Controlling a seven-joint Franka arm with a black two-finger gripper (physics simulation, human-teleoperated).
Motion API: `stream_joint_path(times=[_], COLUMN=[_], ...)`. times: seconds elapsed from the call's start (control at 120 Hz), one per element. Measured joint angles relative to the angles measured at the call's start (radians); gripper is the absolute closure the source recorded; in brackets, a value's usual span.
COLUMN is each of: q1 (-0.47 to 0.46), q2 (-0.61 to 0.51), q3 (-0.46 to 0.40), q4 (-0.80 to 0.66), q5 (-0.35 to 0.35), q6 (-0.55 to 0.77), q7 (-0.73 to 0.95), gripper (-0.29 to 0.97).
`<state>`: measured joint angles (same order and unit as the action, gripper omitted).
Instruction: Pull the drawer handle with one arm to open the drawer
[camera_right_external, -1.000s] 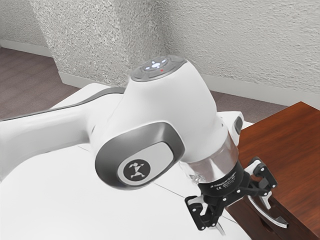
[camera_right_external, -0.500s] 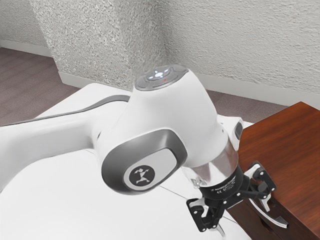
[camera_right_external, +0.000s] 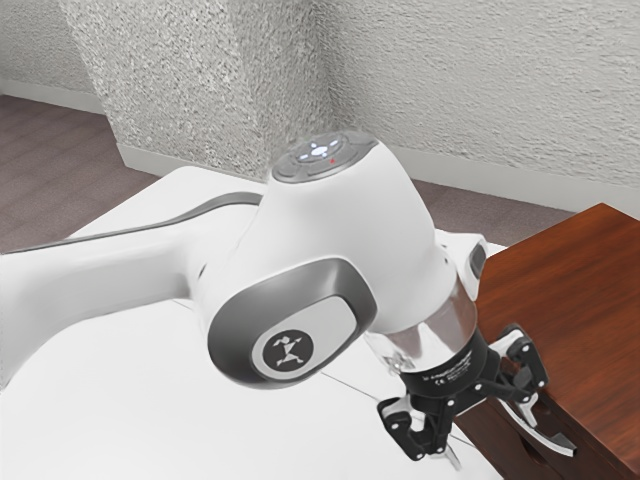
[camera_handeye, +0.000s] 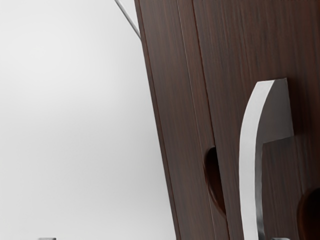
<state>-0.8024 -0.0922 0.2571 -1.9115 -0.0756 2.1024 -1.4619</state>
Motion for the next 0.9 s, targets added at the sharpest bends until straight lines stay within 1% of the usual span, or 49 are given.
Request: stream_joint_path(times=[0.183,0.333,0.475,0.65,0.9], q1=[0.004,0.002,-0.001,0.001,0.003], q2=[0.007,0.001,-0.019,-0.037,-0.075], q3=[0.0,0.0,0.003,0.003,0.002], q4=[-0.002,-0.012,-0.032,-0.058,-0.096], q5=[-0.011,-0.01,-0.006,-0.005,0.0], q6=[0.005,0.006,0.006,0.005,0.007], q7=[0.002,0.003,0.004,0.003,0.003], gripper=[0.22,0.37,0.45,0.49,0.51])
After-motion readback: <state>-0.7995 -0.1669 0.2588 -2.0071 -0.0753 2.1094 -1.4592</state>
